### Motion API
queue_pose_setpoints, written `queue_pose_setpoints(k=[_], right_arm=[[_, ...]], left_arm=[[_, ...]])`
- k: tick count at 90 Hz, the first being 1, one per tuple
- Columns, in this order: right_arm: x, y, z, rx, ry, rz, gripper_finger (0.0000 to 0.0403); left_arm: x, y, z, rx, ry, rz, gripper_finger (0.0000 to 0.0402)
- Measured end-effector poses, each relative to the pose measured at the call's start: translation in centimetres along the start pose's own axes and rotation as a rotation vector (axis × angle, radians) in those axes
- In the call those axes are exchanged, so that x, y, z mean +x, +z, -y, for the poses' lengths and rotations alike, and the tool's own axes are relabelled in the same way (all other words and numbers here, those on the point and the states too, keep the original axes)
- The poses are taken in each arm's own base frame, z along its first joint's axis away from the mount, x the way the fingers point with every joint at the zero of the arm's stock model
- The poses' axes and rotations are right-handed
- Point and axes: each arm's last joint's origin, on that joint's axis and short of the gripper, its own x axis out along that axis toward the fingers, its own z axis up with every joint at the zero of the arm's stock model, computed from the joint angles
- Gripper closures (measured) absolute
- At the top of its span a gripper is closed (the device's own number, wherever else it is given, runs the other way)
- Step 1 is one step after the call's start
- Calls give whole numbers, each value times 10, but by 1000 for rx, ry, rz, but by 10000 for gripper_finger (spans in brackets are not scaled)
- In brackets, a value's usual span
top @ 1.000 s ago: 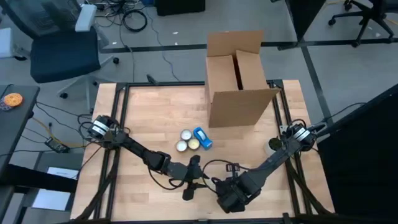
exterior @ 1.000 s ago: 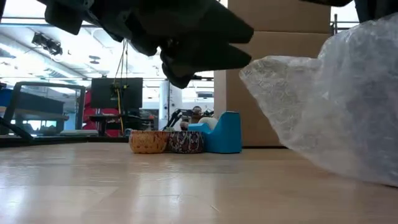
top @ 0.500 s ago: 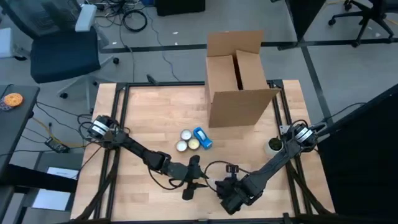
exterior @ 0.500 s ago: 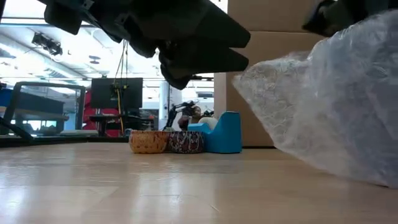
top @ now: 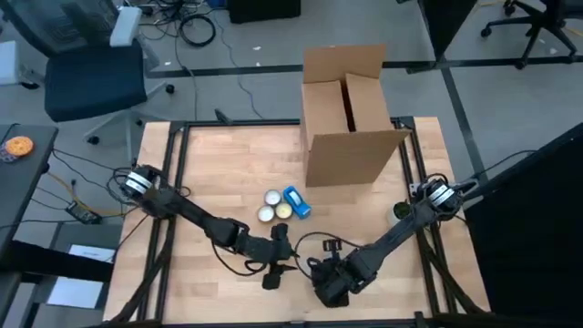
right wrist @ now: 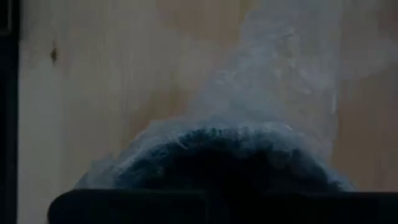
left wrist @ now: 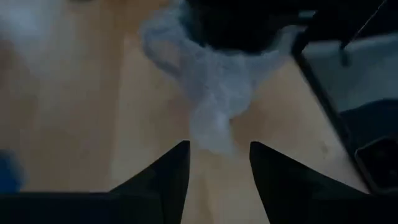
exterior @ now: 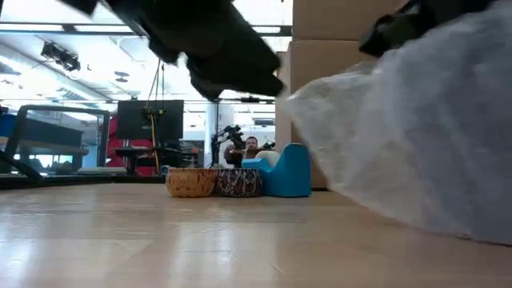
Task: Wrap mug
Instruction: Wrap the purple mug with the transparent bubble wrap
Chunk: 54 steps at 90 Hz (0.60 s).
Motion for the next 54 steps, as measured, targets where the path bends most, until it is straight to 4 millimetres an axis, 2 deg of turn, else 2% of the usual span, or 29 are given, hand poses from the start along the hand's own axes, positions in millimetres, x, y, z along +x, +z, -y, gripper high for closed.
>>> queue_pose_setpoints(k=[12, 30, 42, 54], right_arm=[[5, 1, 10, 19, 44, -58, 403], [10, 10, 27, 42, 143, -121, 403], [6, 26, 33, -20, 78, -11, 403], [-1, 44, 37, -71, -47, 122, 403]], left_arm=[[-31, 15, 1, 18, 30, -60, 249], [-76, 20, 11, 24, 108, -85, 249], [-96, 19, 14, 23, 204, -80, 249], [-107, 17, 15, 23, 266, -80, 249]])
